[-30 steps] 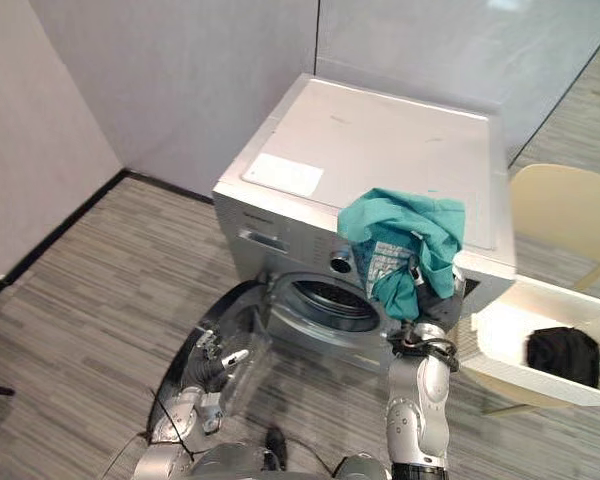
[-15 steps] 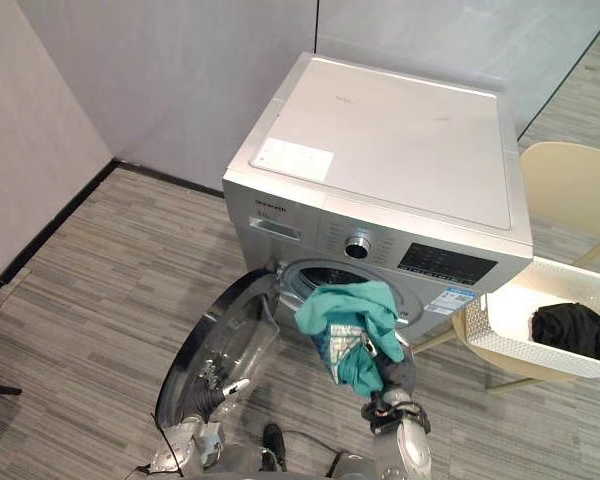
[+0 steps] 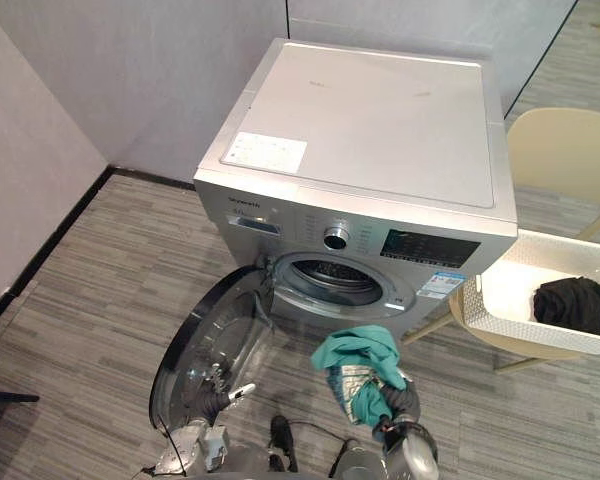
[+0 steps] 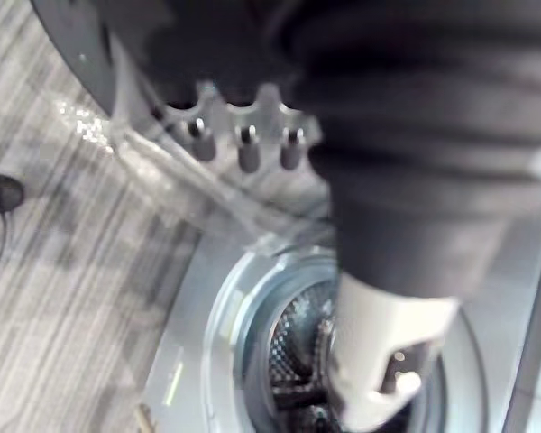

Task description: Pick up the laundry basket with both hands and put the clothes into the washing machine.

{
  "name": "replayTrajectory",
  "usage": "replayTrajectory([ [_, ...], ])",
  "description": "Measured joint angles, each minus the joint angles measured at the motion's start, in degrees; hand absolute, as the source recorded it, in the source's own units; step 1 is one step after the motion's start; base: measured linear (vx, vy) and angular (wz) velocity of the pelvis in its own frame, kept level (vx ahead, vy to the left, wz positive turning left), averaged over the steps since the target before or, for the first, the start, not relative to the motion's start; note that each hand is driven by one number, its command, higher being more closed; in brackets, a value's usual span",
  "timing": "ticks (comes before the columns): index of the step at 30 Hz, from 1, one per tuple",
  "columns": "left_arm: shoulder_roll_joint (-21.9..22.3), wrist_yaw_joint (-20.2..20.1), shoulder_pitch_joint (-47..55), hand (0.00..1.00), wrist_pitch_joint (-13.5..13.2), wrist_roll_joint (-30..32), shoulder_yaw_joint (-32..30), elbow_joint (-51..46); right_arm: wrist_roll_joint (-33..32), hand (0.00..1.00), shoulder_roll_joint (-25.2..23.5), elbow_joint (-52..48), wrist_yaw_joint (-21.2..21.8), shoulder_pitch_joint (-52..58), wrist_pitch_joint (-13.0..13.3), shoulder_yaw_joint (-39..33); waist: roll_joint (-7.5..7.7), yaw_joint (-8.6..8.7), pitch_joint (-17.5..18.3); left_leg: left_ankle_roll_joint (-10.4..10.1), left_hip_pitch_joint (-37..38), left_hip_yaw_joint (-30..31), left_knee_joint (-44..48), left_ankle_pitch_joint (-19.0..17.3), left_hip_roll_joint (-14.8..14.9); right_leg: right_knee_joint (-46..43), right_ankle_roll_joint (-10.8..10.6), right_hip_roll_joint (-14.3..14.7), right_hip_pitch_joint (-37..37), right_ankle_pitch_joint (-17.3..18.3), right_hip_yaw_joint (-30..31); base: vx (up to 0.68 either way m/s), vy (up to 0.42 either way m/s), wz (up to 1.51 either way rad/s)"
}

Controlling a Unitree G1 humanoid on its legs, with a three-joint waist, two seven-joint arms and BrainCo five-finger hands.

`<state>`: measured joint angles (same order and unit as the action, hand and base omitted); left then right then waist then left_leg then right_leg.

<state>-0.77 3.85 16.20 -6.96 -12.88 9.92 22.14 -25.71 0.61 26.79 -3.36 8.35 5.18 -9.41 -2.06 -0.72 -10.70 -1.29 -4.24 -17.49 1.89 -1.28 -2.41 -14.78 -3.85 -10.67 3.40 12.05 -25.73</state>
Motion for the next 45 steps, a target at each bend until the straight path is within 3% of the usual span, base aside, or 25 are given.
replayTrajectory([
  [6,0.2,0.1,-2.8,0.0,-0.3,-1.1,2.2,-0.4,-0.8,1.0,6.9,19.3,-5.7,-24.1,0.3,-1.9,-3.96,-0.3,-6.8,1.0,-4.0,0.5,1.5,1.9,1.1,-3.8,0.6,-0.1,4.3,-0.1,-0.7,-0.09,-0.072,0.07],
  [9,0.2,0.4,-4.1,0.0,-0.4,-3.2,3.0,-3.0,-2.8,1.0,10.6,29.3,-7.9,-38.4,0.4,-4.1,-5.91,-0.77,-11.9,1.2,-8.3,0.7,4.7,2.0,1.1,-8.5,2.3,-1.7,9.0,0.9,-0.7,-0.14,-0.006,0.09],
  [12,0.4,1.2,-4.9,0.0,-0.8,-5.7,4.3,-4.6,-5.3,1.0,15.7,38.0,-9.2,-50.0,0.6,-5.6,-8.37,-3.39,-13.6,1.5,-14.8,1.3,7.8,2.2,1.1,-12.9,3.3,-3.2,15.3,1.8,-1.1,-0.12,-0.002,0.15],
  [14,0.5,1.4,-5.5,0.0,-0.9,-6.6,5.1,-4.6,-5.8,1.0,17.9,41.3,-9.3,-54.2,0.5,-6.3,-9.53,-3.81,-14.3,1.8,-17.5,2.4,9.6,2.1,1.0,-14.6,3.6,-4.0,17.3,2.2,-2.0,-0.1,-0.02,0.32],
  [19,1.0,1.4,-7.7,0.0,-0.9,-7.5,8.1,-4.9,-10.1,1.0,26.4,47.6,-10.0,-66.1,0.5,-6.3,-12.21,-7.01,-15.5,4.9,-27.8,4.8,12.0,3.8,0.5,-19.8,4.6,-6.0,26.8,3.1,-4.3,-0.11,-0.028,0.25],
  [21,1.4,1.7,-8.4,0.0,-1.0,-8.1,8.0,-5.3,-12.1,1.0,28.1,48.8,-11.4,-69.1,0.6,-6.4,-12.34,-8.0,-15.5,5.1,-30.7,4.8,12.6,4.0,0.4,-20.8,4.8,-6.4,29.7,3.1,-4.2,-0.08,-0.025,0.01],
  [23,1.8,3.0,-9.2,0.0,-1.1,-11.9,8.1,-9.5,-18.4,1.0,31.0,50.7,-14.2,-73.9,1.2,-6.8,-12.43,-9.07,-15.5,5.6,-36.6,6.2,14.2,4.6,0.5,-21.7,5.2,-6.4,34.5,2.8,-5.3,-0.09,-0.025,0.07],
  [28,3.1,4.0,-10.8,0.0,-1.3,-12.5,8.4,-16.5,-30.8,1.0,39.0,50.4,-19.9,-78.2,2.1,-7.6,-12.48,-10.58,-15.4,6.1,-43.5,11.5,16.4,6.5,-1.3,-25.5,6.6,-8.9,37.7,5.2,-11.2,-0.04,-0.013,0.58],
  [30,3.3,4.2,-10.1,0.0,-1.4,-14.8,8.1,-19.2,-34.3,1.0,40.7,44.5,-20.5,-82.3,2.5,-5.0,-12.45,-11.52,-15.5,5.9,-45.5,11.4,17.1,6.3,-1.6,-27.1,7.2,-9.9,39.7,5.8,-11.2,-0.04,-0.002,0.15],
  [32,3.3,5.5,-9.4,0.0,-1.6,-17.9,6.9,-23.5,-40.5,1.0,43.5,31.6,-19.3,-89.1,5.8,-3.1,-12.28,-12.05,-15.6,5.9,-49.5,10.7,18.8,6.3,-1.0,-28.5,7.3,-10.4,43.4,5.8,-11.5,-0.06,0.01,-0.04],
  [34,3.4,6.5,-9.3,0.0,-1.8,-18.0,6.7,-24.3,-42.8,1.0,43.5,25.6,-23.6,-87.6,10.0,-3.2,-11.88,-12.7,-15.9,6.1,-51.5,9.5,20.6,6.0,-0.3,-29.3,7.3,-10.6,44.5,5.8,-11.6,-0.04,0.012,-0.07],
  [36,3.9,7.5,-9.4,0.0,-1.8,-18.1,6.3,-24.1,-45.3,1.0,43.1,24.8,-26.9,-87.6,11.9,-3.5,-11.17,-12.64,-16.4,5.9,-52.7,7.7,23.2,5.5,0.8,-29.7,7.3,-10.5,44.6,5.8,-12.0,-0.03,0.035,-0.09],
  [37,3.9,7.6,-9.4,0.0,-1.8,-18.1,6.2,-24.1,-45.4,0.0,42.9,24.7,-27.5,-87.6,12.6,-3.4,-11.06,-12.55,-16.4,5.9,-52.8,7.4,23.3,5.5,0.9,-29.7,7.3,-10.5,44.6,5.8,-12.1,-0.03,0.047,-0.05],
  [42,3.9,7.7,-8.9,0.0,-2.3,-19.1,6.3,-24.0,-47.3,0.0,39.8,23.4,-32.2,-88.2,18.4,-1.2,-9.09,-11.61,-17.8,6.0,-53.0,6.6,23.8,5.5,1.9,-29.6,7.3,-9.9,44.7,5.8,-12.2,-0.03,0.024,-0.04],
  [45,3.7,7.5,-8.1,0.0,-2.3,-19.2,6.5,-23.6,-47.8,0.0,38.3,23.4,-32.4,-88.6,18.6,-1.1,-8.61,-11.49,-18.1,6.0,-53.0,6.7,24.2,5.5,2.5,-29.7,7.3,-9.3,44.7,5.8,-12.1,-0.03,-0.011,-0.07],
])
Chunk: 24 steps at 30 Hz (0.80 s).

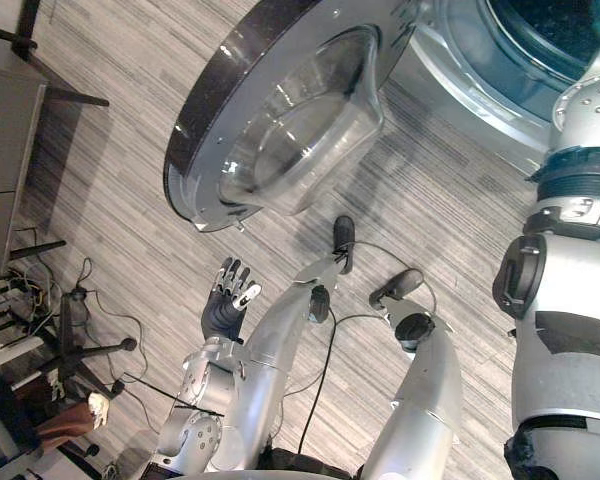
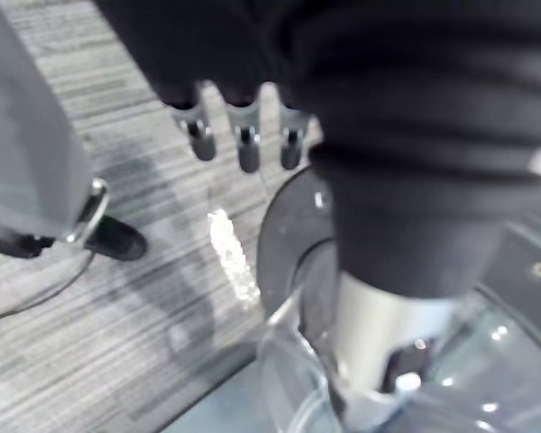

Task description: Pick up the laundry basket with both hands and put the clothes into the washing machine.

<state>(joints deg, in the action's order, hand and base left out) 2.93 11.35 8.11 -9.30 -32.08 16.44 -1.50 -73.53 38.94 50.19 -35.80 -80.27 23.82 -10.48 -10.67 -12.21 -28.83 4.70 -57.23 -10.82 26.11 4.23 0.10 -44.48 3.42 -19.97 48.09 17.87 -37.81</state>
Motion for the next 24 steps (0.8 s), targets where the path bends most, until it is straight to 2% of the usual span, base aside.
replayTrajectory([
  [3,-0.4,-0.1,0.0,0.0,-0.1,0.0,1.2,0.1,0.0,0.0,-1.7,0.0,0.0,0.0,0.0,-0.8,0.17,0.0,-0.1,0.0,0.2,0.1,0.4,0.0,0.6,-0.3,0.0,0.5,-0.3,0.0,0.0,0.0,0.0,0.0],
  [7,-0.6,-0.1,0.9,0.0,-0.1,-1.2,2.0,0.4,0.1,0.0,-6.0,0.0,0.0,0.4,0.0,-8.9,0.48,0.0,-0.3,0.4,2.5,0.1,-0.2,-0.2,0.9,-1.3,0.0,1.0,-1.4,0.0,2.1,-0.01,-0.032,0.12],
  [9,-0.6,-0.1,1.6,0.0,-0.1,-1.3,2.0,0.7,0.1,0.0,-6.8,0.0,0.0,2.3,-0.5,-10.5,0.46,-0.1,-0.3,0.5,4.2,0.1,-0.8,-0.2,0.8,-1.4,0.0,1.1,-2.8,0.0,2.4,0.01,-0.05,0.17],
  [12,-0.6,-0.1,2.0,0.0,-0.1,-1.2,1.9,1.5,0.2,0.0,-7.5,0.0,0.9,5.9,-2.8,-11.5,0.44,-0.46,-0.3,0.5,7.5,-0.2,-2.3,-0.2,0.7,-1.1,0.0,1.4,-5.3,0.0,2.9,0.03,-0.064,0.09],
  [13,-0.6,-0.1,2.0,0.0,-0.1,-1.2,1.9,1.7,0.8,0.0,-8.0,0.0,1.7,7.2,-4.1,-11.6,0.43,-0.45,-0.3,0.5,8.5,-0.2,-2.6,-0.2,0.8,-0.6,0.0,1.8,-6.2,0.0,3.4,0.03,-0.064,0.03],
  [17,-0.6,-0.1,1.8,0.0,-0.2,-1.2,1.7,3.7,5.6,0.0,-9.7,0.0,5.0,12.3,-6.7,-9.8,0.42,-0.25,-0.3,0.5,11.8,-0.4,-3.4,-0.3,1.1,1.1,-0.1,2.9,-9.5,-0.2,3.9,0.05,-0.088,-0.01],
  [19,-0.6,-0.1,1.6,0.0,-0.2,-1.1,1.3,5.8,9.0,0.0,-11.1,0.0,7.2,15.8,-8.6,-8.4,0.42,0.16,-0.3,0.5,13.7,-0.4,-3.4,-0.3,1.7,2.8,-1.1,4.1,-11.8,-0.9,4.3,0.07,-0.094,-0.06],
  [21,-0.5,-0.1,1.3,0.0,-0.1,-1.0,1.1,7.8,11.4,0.0,-13.1,-1.4,10.8,20.7,-9.0,-6.6,0.58,0.77,-0.3,0.5,15.8,-0.4,-3.4,-0.3,2.1,3.7,-1.7,4.7,-14.0,-1.5,4.9,0.09,-0.092,-0.08],
  [23,-0.5,-0.2,0.9,0.0,-0.1,-1.0,-0.1,9.4,14.0,0.0,-16.7,-5.1,13.6,26.7,-9.4,-6.0,1.61,1.91,-0.1,0.5,17.9,-0.5,-3.4,-0.3,2.4,4.7,-2.1,5.2,-16.2,-2.3,5.2,0.1,-0.099,-0.19],
  [24,-0.5,-0.2,0.5,0.0,-0.1,-1.0,-1.4,10.4,15.4,0.0,-19.1,-7.4,15.3,31.2,-9.5,-4.5,3.0,2.62,0.1,0.4,19.3,-0.7,-3.4,-0.3,2.8,5.2,-2.1,5.6,-17.2,-3.0,5.5,0.1,-0.118,-0.38],
])
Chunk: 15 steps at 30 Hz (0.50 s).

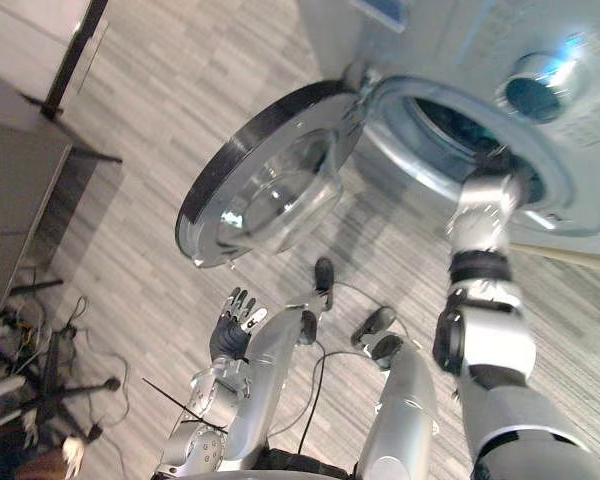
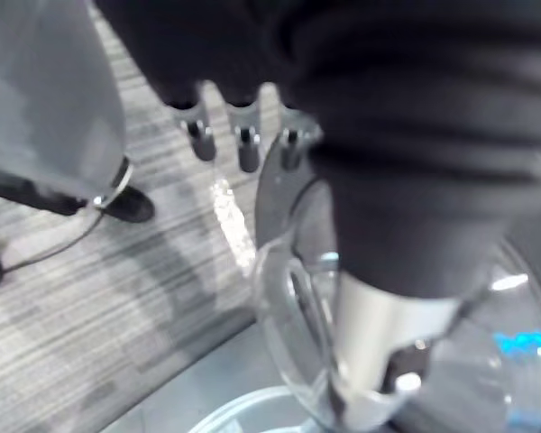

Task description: Pick up the laundry basket with both hands and put the clothes into the washing machine.

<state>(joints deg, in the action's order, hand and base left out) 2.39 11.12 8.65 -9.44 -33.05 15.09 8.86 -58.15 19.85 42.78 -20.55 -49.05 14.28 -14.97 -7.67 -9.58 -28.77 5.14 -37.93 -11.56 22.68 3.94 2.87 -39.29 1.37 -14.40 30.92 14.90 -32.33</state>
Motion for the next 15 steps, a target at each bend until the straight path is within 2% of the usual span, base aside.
replayTrajectory([
  [1,-0.3,-0.1,-0.2,0.0,0.0,0.0,-0.9,1.0,2.0,0.0,-2.2,-1.7,1.7,4.9,-1.1,1.9,1.41,0.82,0.4,0.0,1.2,0.0,0.0,0.0,0.2,1.0,-0.2,0.5,-1.2,-0.3,0.4,0.07,-0.095,-0.37],
  [3,-0.5,-0.9,-0.3,0.0,0.1,0.1,-1.9,2.1,3.6,0.0,-5.6,-3.9,3.4,10.4,-1.9,2.6,2.79,1.92,0.6,-0.1,3.4,-0.1,-0.4,0.0,0.2,1.9,-0.2,0.7,-3.3,-0.3,0.7,0.04,-0.07,-0.21],
  [5,-1.0,-1.3,-0.3,0.0,0.4,0.5,-2.3,3.7,3.7,0.0,-11.5,-6.7,5.1,22.2,-2.0,2.5,4.21,3.2,1.1,-1.9,8.2,-0.1,-2.6,-1.2,0.4,4.3,-0.2,1.8,-7.2,-0.3,1.2,0.03,-0.051,-0.26],
  [7,-1.4,-1.4,-0.2,0.0,0.6,0.9,-2.5,4.2,3.7,0.0,-14.0,-9.0,6.4,29.6,-2.1,2.5,4.79,3.65,1.3,-3.8,11.5,0.1,-5.2,-2.5,0.6,5.5,-0.5,2.4,-9.1,-0.1,1.5,-0.02,0.005,-0.28],
  [8,-2.0,-2.2,-0.1,0.0,1.2,1.5,-3.4,4.2,3.7,0.0,-16.1,-11.1,7.3,35.4,-2.3,2.5,5.73,4.51,1.6,-4.5,13.7,0.1,-7.3,-3.1,0.0,6.6,-1.6,2.5,-10.5,0.9,1.6,-0.03,0.021,-0.19],
  [9,-2.5,-2.4,-0.1,0.0,1.5,1.7,-3.9,4.1,3.7,0.0,-17.0,-12.1,7.6,38.3,-2.4,2.5,6.47,5.07,1.7,-4.5,14.8,0.0,-8.4,-3.4,-0.3,7.4,-1.6,2.5,-11.3,1.6,1.9,-0.04,0.016,-0.09],
  [10,-3.5,-2.5,-0.2,0.0,1.8,1.8,-4.5,4.2,3.7,0.0,-18.8,-13.9,8.9,43.8,-2.5,2.5,7.99,6.26,1.7,-4.5,16.6,-0.6,-9.2,-3.3,-1.2,9.5,-1.5,2.4,-13.4,3.0,2.6,-0.1,0.022,-0.04],
  [11,-4.0,-2.6,0.1,0.0,2.1,2.3,-4.9,4.2,3.8,0.0,-19.8,-15.0,9.9,49.1,-3.1,2.5,8.44,7.43,2.1,-4.8,18.6,-0.7,-10.2,-3.5,-1.3,10.0,-1.5,2.5,-15.1,2.8,2.6,-0.11,0.029,-0.01],
  [12,-4.2,-2.9,0.4,0.0,2.3,2.4,-5.4,4.2,3.8,0.0,-20.3,-14.9,10.4,51.4,-3.3,2.5,8.82,7.85,2.4,-4.8,19.9,-0.8,-10.9,-3.5,-1.5,10.4,-1.5,2.5,-16.2,2.7,2.7,-0.14,0.043,0.0],
  [14,-4.7,-3.6,2.6,0.0,2.5,3.0,-6.5,4.3,4.3,0.0,-22.4,-14.2,11.8,58.9,-3.6,1.9,9.9,9.11,6.1,-5.2,23.0,-1.9,-13.9,-3.3,-1.2,13.8,-2.1,3.6,-19.0,2.1,2.7,-0.06,0.032,-0.06],
  [15,-4.7,-3.7,3.5,0.0,2.6,3.6,-6.5,4.3,5.0,0.0,-23.1,-13.4,12.3,61.7,-3.7,1.5,10.29,9.0,8.1,-5.5,24.2,-3.0,-15.2,-3.0,-0.8,15.6,-2.5,4.1,-20.0,1.4,2.6,0.04,0.035,-0.28],
])
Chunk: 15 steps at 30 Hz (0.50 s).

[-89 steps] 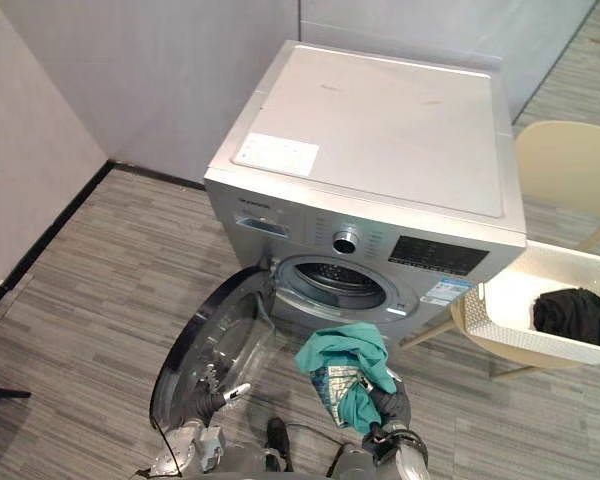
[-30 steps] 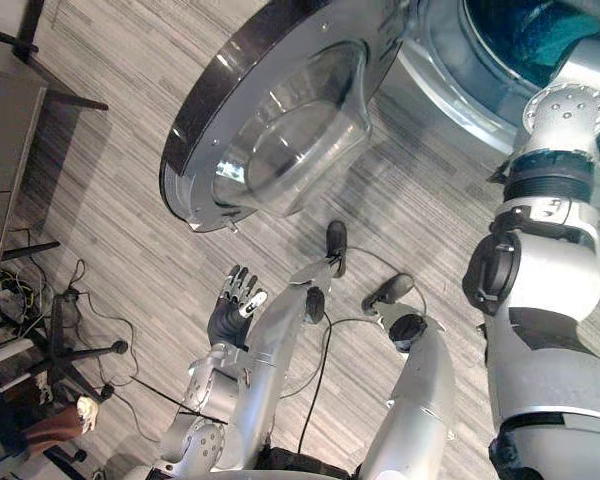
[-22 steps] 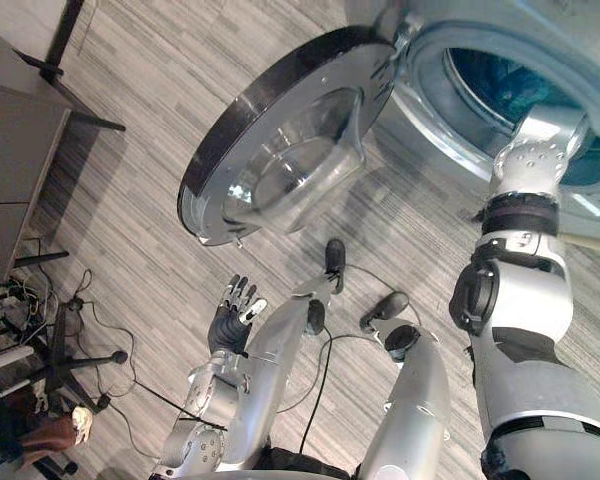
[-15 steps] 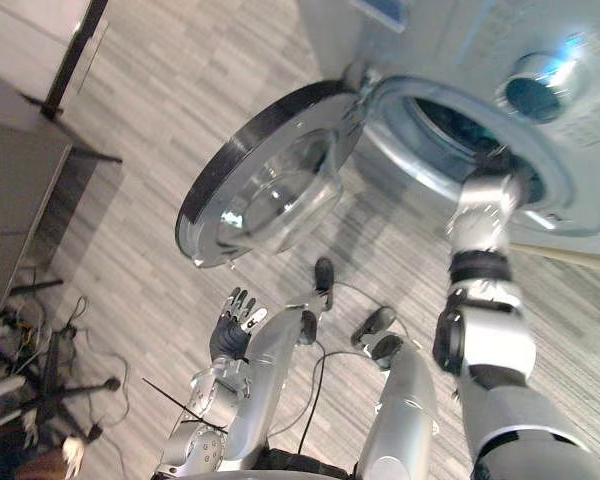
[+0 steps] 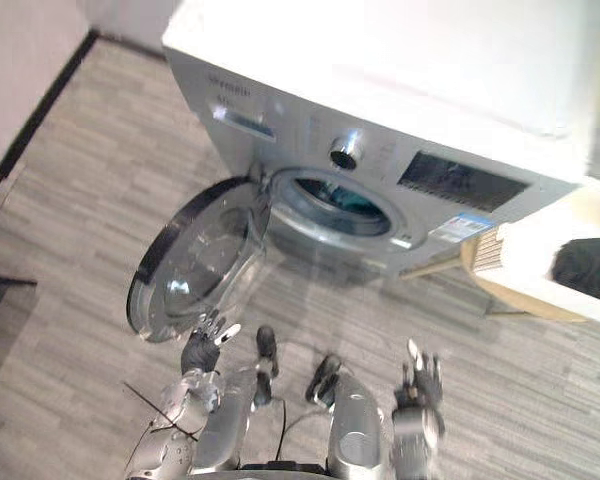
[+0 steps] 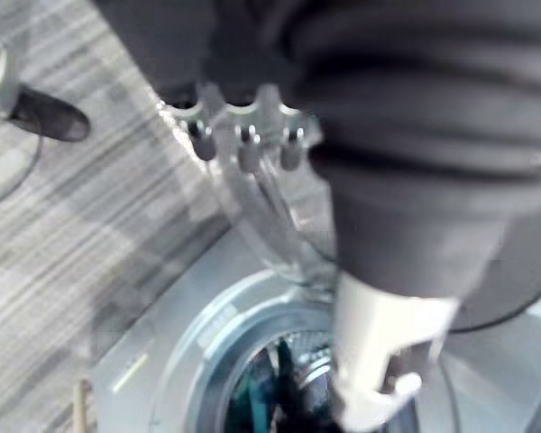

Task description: Pick up the laundry basket with both hands and put the clothes into the washing machine.

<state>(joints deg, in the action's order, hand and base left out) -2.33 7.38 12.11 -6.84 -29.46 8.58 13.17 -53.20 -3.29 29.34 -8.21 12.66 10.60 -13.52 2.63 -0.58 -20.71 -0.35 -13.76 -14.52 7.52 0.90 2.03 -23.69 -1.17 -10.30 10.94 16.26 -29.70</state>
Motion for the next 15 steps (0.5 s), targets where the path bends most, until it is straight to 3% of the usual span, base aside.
replayTrajectory([
  [2,0.0,-1.2,1.4,0.0,0.1,1.0,-0.1,0.9,0.8,0.0,-0.7,1.6,0.9,3.8,-1.2,-0.3,0.41,0.1,3.9,0.0,2.8,-1.1,-3.6,0.9,0.1,3.4,-0.7,0.9,-2.1,-1.8,0.1,0.06,0.055,-0.39],
  [5,0.5,-1.9,1.5,0.0,1.0,1.7,-0.1,3.5,0.8,0.0,-0.8,2.8,1.0,4.8,-2.2,-2.1,-0.33,1.34,8.6,0.7,7.1,-3.5,-8.2,2.2,-0.2,8.2,-1.7,2.3,-5.1,-4.2,1.8,0.11,0.098,-0.45],
  [6,0.5,-2.2,1.2,0.0,1.5,3.1,0.0,4.8,0.8,0.0,-0.7,3.0,0.9,3.9,-2.1,-2.4,-1.19,1.41,11.0,1.0,10.3,-5.5,-11.4,2.8,-0.7,10.8,-1.7,3.1,-6.6,-5.8,3.7,0.12,0.112,-0.61],
  [12,0.5,-2.2,-0.2,0.0,1.5,3.3,0.0,4.9,0.9,0.0,-0.7,2.9,0.5,0.5,-2.1,-2.4,-2.49,1.46,14.0,1.5,14.1,-9.3,-12.9,2.7,-1.3,13.5,-2.1,3.6,-8.4,-7.6,8.3,0.09,0.071,-0.45],
  [15,1.1,-2.1,-0.9,0.0,1.5,3.3,0.7,5.8,0.8,0.0,-1.0,-0.3,0.4,-0.3,-2.1,-2.9,-2.16,1.23,13.6,1.7,14.9,-11.0,-12.8,1.6,-1.3,4.4,-2.9,2.1,-4.3,-6.0,11.0,0.05,0.002,-0.41],
])
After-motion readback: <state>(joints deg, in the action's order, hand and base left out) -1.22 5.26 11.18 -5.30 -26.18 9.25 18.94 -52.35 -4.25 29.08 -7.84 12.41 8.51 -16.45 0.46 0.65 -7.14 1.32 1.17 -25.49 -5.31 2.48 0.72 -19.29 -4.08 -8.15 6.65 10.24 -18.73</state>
